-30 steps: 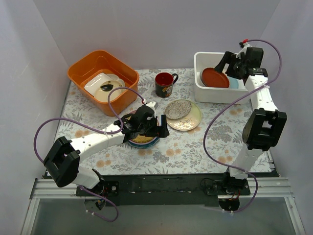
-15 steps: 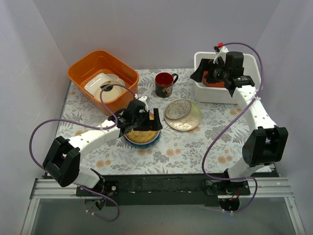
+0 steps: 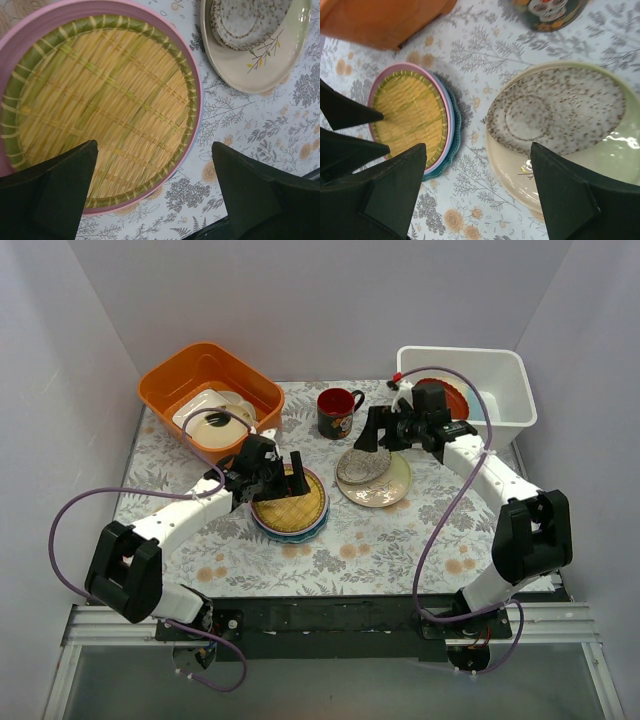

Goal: Place the plates into the plastic bin on the countertop
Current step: Pick up the plate at the center of the board.

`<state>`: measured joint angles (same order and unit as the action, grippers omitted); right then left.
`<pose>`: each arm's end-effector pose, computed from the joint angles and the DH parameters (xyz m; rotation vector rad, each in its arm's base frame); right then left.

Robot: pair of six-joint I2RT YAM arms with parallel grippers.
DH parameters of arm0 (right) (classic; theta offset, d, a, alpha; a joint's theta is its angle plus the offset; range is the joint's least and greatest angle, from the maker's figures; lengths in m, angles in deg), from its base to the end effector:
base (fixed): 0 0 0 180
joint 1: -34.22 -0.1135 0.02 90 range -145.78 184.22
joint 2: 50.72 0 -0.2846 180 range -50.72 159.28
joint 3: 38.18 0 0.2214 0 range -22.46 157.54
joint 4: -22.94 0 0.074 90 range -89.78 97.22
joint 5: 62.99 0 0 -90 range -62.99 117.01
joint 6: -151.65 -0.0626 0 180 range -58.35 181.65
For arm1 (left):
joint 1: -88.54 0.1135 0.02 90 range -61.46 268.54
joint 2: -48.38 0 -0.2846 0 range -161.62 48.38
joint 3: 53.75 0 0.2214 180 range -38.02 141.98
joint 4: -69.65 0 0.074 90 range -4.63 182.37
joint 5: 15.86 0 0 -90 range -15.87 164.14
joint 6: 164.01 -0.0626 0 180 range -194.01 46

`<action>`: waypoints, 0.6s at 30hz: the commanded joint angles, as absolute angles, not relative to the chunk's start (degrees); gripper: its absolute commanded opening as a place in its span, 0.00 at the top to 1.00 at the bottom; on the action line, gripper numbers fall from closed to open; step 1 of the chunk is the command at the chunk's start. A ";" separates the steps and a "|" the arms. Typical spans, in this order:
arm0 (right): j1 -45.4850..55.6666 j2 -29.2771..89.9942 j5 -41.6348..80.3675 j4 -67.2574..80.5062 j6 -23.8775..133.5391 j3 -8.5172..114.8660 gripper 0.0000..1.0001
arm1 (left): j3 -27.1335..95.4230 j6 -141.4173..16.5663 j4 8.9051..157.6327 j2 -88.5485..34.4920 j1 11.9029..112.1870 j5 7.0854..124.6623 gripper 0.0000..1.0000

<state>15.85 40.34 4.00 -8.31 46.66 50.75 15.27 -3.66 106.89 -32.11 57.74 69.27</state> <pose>0.3305 0.1355 0.3174 -0.3043 2.1797 0.7648 0.2377 -0.1479 0.2477 -0.8480 2.4829 -0.8343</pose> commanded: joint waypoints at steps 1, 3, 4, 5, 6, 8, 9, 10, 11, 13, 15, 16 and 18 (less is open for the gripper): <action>11.91 37.52 4.94 -2.37 44.43 45.50 0.09 | 15.15 -3.61 108.84 -28.44 60.41 71.23 0.02; 10.06 37.17 5.30 -1.05 43.81 44.17 0.10 | 14.45 -3.26 108.84 -28.09 61.47 71.06 0.02; 9.53 37.26 5.65 -0.69 43.28 43.64 0.10 | 14.27 -3.08 108.93 -27.91 62.52 71.06 0.02; 9.00 37.26 5.56 -0.34 43.10 42.85 0.11 | 14.01 -2.90 109.01 -27.82 62.88 71.06 0.02; 8.04 37.43 5.74 -0.43 43.10 42.58 0.12 | 13.66 -2.81 109.02 -27.65 63.32 71.06 0.02; 6.98 37.61 6.00 0.19 42.57 41.79 0.14 | 12.87 -2.38 109.28 -27.12 64.63 71.23 0.02; 6.19 37.69 6.00 0.36 42.49 41.53 0.14 | 12.60 -2.29 109.37 -26.95 64.99 71.23 0.02; 5.66 37.78 6.35 0.45 42.49 41.35 0.14 | 12.25 -2.03 109.54 -26.68 65.69 71.58 0.02; 5.31 38.04 6.61 0.45 42.31 41.26 0.15 | 12.08 -1.76 109.89 -26.59 66.04 71.67 0.02; 4.43 38.31 6.53 0.71 42.14 40.82 0.15 | 11.46 -1.58 110.07 -26.50 66.92 71.41 0.02; 3.99 38.57 6.44 1.15 41.70 40.38 0.16 | 10.93 -1.23 109.89 -26.50 67.27 71.06 0.02; 3.72 38.66 6.35 1.24 41.69 40.30 0.16 | 10.84 -1.14 109.81 -26.59 67.45 70.80 0.02; 3.37 38.75 6.53 1.51 41.52 40.21 0.16 | 10.58 -0.79 109.72 -26.68 67.45 71.23 0.02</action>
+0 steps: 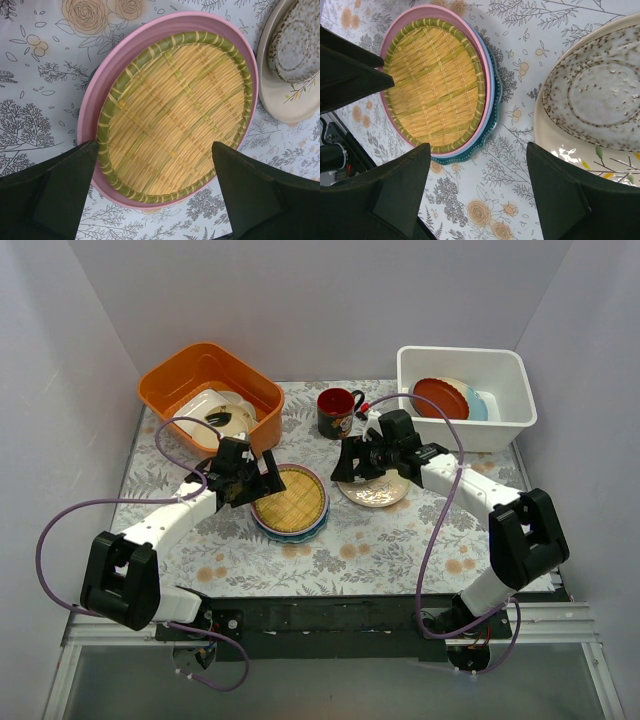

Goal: Place the plates into the plastic bin on the countertop
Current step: Pick up the plate at the center of the board.

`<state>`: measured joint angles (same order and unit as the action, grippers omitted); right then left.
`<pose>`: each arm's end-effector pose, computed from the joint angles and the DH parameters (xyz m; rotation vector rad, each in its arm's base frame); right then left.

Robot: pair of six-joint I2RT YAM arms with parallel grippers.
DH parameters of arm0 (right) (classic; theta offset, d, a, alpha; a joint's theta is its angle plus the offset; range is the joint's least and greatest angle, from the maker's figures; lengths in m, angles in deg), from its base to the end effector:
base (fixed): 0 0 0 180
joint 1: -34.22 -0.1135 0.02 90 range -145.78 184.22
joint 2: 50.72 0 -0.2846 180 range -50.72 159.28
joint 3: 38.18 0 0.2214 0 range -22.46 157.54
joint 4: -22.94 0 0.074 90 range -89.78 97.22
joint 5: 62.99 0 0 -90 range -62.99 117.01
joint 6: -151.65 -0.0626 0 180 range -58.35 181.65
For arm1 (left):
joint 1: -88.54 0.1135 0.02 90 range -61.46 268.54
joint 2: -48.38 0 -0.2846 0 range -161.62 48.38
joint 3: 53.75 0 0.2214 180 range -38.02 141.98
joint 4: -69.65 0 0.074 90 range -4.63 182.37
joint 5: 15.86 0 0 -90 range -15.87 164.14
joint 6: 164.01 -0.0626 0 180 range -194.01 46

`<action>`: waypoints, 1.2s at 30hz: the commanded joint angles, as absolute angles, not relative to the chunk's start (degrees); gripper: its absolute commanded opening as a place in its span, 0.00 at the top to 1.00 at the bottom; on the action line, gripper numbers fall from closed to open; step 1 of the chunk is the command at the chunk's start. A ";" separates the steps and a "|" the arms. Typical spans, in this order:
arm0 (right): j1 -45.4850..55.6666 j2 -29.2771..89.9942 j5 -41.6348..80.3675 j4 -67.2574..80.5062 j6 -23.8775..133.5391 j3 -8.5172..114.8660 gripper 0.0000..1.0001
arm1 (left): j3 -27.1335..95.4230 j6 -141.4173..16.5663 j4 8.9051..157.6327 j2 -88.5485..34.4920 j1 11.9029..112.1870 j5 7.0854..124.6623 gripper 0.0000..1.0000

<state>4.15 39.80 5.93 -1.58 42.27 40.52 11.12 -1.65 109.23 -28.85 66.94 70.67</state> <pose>0.2881 0.1928 0.2743 -0.4277 2.2592 0.8712 0.2380 -0.0983 0.2362 -1.1064 2.3964 -0.7201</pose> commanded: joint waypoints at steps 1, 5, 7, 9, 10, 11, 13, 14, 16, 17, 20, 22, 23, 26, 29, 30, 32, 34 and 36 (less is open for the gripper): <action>3.19 38.84 6.53 1.51 41.52 40.12 0.17 | 10.49 -0.71 109.81 -26.68 67.45 71.58 0.02; 3.10 39.19 6.53 1.59 41.52 39.86 0.17 | 10.58 -0.53 110.33 -26.94 67.45 73.43 0.02; 3.02 39.45 6.44 1.59 41.69 39.85 0.17 | 10.49 -0.70 110.42 -27.12 67.45 73.43 0.02; 3.02 39.54 6.44 1.59 41.61 39.50 0.17 | 10.49 -0.53 110.42 -27.82 67.45 73.43 0.02; 3.02 39.72 6.44 1.59 41.61 39.42 0.16 | 10.40 -0.44 110.25 -28.17 67.45 73.26 0.02; 3.02 39.80 6.27 1.68 41.69 39.15 0.17 | 10.40 -0.35 110.07 -28.52 67.45 72.73 0.02; 2.93 39.89 6.18 1.68 41.61 38.89 0.16 | 9.97 -0.18 109.55 -29.31 67.45 71.41 0.02; 2.93 40.07 6.09 1.86 41.78 38.63 0.17 | 9.88 -0.18 109.19 -29.40 67.45 71.06 0.02; 2.93 40.16 5.91 1.86 41.69 38.19 0.17 | 9.44 0.17 108.67 -30.02 67.45 69.74 0.02; 2.93 40.24 5.83 1.86 41.69 38.01 0.16 | 9.18 0.35 108.14 -30.02 67.45 69.39 0.02; 2.93 40.51 5.13 2.12 41.61 37.40 0.16 | 8.21 0.70 107.17 -30.37 67.45 68.25 0.02; 2.93 40.60 4.95 2.30 41.43 36.78 0.16 | 7.77 0.88 106.73 -30.46 67.45 67.98 0.02; 2.84 40.68 4.86 2.82 41.34 36.52 0.16 | 7.51 0.96 106.56 -30.37 67.45 67.90 0.02; 2.84 41.03 3.81 3.61 40.82 35.73 0.16 | 6.72 1.23 105.68 -30.11 67.45 67.20 0.02; 2.67 41.56 2.31 5.72 39.76 34.50 0.17 | 6.01 1.49 104.54 -30.11 67.45 65.97 0.02; 2.66 41.74 2.05 6.68 39.50 34.23 0.17 | 5.66 1.49 104.36 -30.54 67.45 65.79 0.02; 2.58 42.44 0.73 8.52 38.71 33.62 0.18 | 5.48 1.58 104.01 -31.16 67.45 65.35 0.02; 2.58 42.97 -0.58 10.03 38.01 33.26 0.18 | 5.31 1.49 103.57 -31.60 67.45 65.08 0.03; 2.58 43.32 -1.55 10.91 37.39 33.00 0.18 | 5.22 1.49 103.04 -31.86 67.45 64.56 0.06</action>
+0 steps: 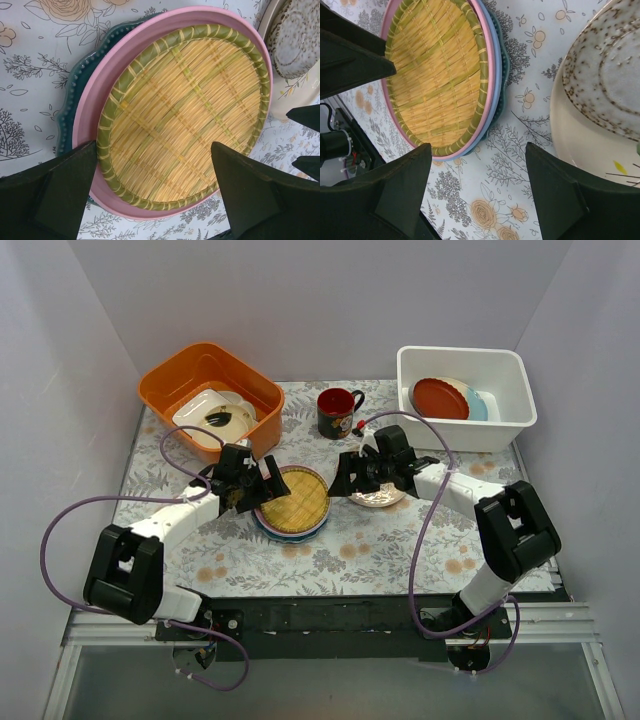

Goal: Place the plates into the plastic bin on the countertop
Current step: Pick up the plate at the center of the board.

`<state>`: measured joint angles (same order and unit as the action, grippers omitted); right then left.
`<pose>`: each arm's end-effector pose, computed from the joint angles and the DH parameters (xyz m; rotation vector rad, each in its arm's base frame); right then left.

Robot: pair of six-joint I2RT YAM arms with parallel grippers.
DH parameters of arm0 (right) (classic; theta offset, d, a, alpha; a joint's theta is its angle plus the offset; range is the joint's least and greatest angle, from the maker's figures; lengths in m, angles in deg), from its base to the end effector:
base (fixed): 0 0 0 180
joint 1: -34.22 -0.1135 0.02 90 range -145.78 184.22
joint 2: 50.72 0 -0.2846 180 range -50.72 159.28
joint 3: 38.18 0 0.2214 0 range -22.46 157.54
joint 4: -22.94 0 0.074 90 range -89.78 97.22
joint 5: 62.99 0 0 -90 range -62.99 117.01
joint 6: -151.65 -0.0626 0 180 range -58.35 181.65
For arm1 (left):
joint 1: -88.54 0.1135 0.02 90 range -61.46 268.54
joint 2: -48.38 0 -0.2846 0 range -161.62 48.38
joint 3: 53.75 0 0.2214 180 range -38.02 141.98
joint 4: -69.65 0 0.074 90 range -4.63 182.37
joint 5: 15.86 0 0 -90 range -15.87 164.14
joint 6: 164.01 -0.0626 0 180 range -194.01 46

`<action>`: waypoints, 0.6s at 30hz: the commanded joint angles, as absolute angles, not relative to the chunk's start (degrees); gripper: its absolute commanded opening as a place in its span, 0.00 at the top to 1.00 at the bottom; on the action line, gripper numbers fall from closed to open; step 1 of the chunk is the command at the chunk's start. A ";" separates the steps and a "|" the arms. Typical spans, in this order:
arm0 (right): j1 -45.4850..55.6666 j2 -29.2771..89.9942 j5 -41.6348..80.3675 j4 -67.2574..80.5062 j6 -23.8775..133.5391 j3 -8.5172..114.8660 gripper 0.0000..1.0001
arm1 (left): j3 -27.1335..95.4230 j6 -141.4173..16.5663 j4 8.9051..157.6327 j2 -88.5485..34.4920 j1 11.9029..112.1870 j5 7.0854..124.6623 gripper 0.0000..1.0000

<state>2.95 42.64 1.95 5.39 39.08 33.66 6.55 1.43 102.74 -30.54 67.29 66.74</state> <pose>0.2804 0.2013 0.2340 -0.4274 2.3308 0.9750 0.2389 -0.1015 0.2153 -1.1652 2.4094 -0.8090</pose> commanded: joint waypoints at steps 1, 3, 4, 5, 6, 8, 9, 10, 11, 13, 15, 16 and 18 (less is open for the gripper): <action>2.58 43.76 -1.73 11.52 37.21 32.91 0.18 | 5.13 1.58 102.86 -32.04 67.45 64.38 0.07; 2.49 44.02 -2.17 11.79 36.86 33.09 0.18 | 5.22 1.41 102.60 -32.39 67.45 63.59 0.09; 2.49 44.46 -2.35 12.05 36.77 33.09 0.19 | 5.13 1.41 102.34 -32.74 67.45 63.41 0.11; 2.49 44.64 -2.44 12.23 36.60 33.09 0.20 | 4.96 1.49 102.07 -32.92 67.45 62.98 0.11; 2.32 44.90 -2.52 12.49 36.42 33.00 0.20 | 4.78 1.49 101.72 -32.92 67.45 62.36 0.11; 2.05 45.69 -2.61 13.02 36.07 32.91 0.26 | 3.99 1.93 100.59 -32.66 67.45 61.39 0.11; 2.05 46.04 -2.26 13.11 35.90 33.00 0.28 | 3.55 2.02 100.06 -32.48 67.45 61.04 0.11; 1.88 46.92 -2.26 13.20 35.63 33.09 0.32 | 3.29 2.11 99.62 -32.13 67.45 60.43 0.11; 1.70 47.19 -2.35 13.37 35.54 33.00 0.35 | 2.68 2.37 98.74 -31.52 67.45 60.42 0.11; 1.35 48.41 -2.09 13.81 35.10 32.91 0.48 | 2.41 2.55 98.03 -30.73 67.45 60.25 0.11; 0.82 49.47 -2.08 13.81 35.01 33.00 0.57 | 1.88 2.72 97.50 -29.15 67.45 60.16 0.11; 0.65 49.82 -2.00 13.90 35.01 33.09 0.65 | 1.62 2.90 96.81 -28.53 67.45 60.16 0.11; 0.29 50.61 -2.08 14.16 34.84 32.91 0.70 | 0.48 3.34 95.49 -26.07 67.45 59.72 0.11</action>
